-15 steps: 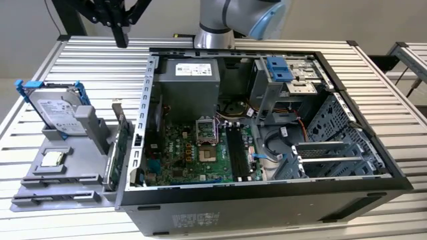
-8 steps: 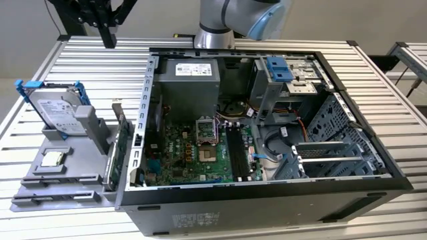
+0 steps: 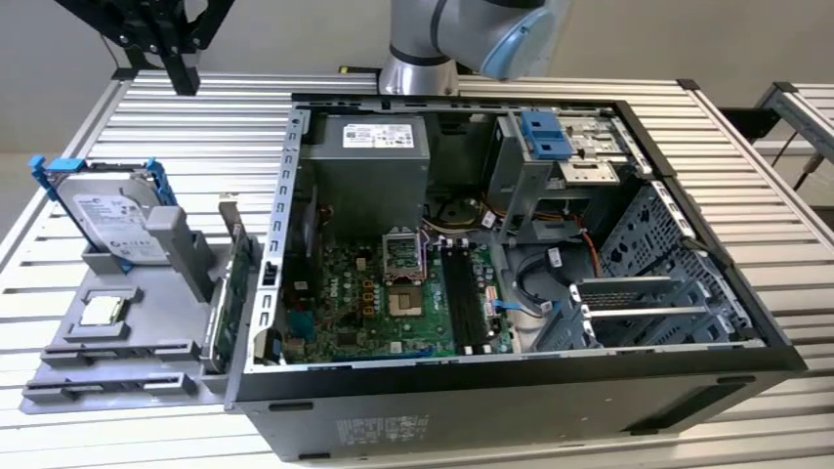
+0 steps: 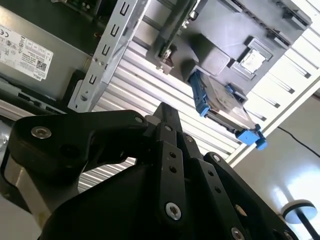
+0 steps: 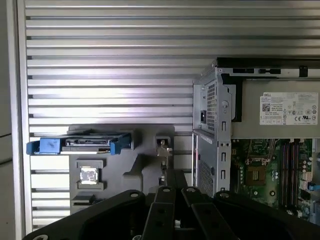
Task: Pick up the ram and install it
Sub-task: 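Reach for the ram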
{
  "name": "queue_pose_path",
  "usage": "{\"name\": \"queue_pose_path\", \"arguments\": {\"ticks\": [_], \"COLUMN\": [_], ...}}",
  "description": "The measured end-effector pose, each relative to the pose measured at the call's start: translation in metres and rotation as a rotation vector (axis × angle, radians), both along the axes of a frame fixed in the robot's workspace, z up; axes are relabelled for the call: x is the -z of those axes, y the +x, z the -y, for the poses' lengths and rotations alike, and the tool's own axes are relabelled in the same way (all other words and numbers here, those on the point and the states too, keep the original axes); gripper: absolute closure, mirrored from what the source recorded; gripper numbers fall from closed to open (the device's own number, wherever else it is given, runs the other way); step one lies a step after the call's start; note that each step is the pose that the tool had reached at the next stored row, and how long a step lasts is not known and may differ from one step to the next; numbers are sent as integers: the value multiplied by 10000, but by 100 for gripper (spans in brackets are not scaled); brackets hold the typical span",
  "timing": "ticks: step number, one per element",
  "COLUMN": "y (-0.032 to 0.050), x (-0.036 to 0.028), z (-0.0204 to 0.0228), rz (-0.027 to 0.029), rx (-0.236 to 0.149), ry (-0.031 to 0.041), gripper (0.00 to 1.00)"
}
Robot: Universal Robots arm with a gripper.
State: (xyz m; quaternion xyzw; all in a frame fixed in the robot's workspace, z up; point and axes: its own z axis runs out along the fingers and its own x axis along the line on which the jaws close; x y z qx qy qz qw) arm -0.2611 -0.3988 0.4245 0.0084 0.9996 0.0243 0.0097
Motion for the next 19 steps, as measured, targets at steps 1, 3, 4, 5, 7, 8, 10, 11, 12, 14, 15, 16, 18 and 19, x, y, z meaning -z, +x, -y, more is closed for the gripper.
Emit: {"name": "queue_pose_path", "arguments": {"ticks": [1,3,4,5,7,8,10,11,12,14,15,16,18,19], "y": [-30,-91,-120,-149,-208,-238,-296,-324,-353,-410,-440,-469,-528,-556], "x": [2,6,8,10,14,16,20,22,25,29,31,34,40,42], "z": [0,0,0,0,-1,-1,-1,-1,-2,-2,-3,-3,-4,-5], "rz": [0,0,0,-1,0,0,0,0,0,0,0,0,0,0], "rx": [-16,-47,-62,-79,-108,-123,-153,-167,-183,-214,-229,-244,-274,-287], "ry": [0,0,0,-1,0,0,0,-1,-1,-2,-1,-2,-2,-2], "gripper": [100,100,100,100,100,100,100,100,100,100,100,100,100,100]}}
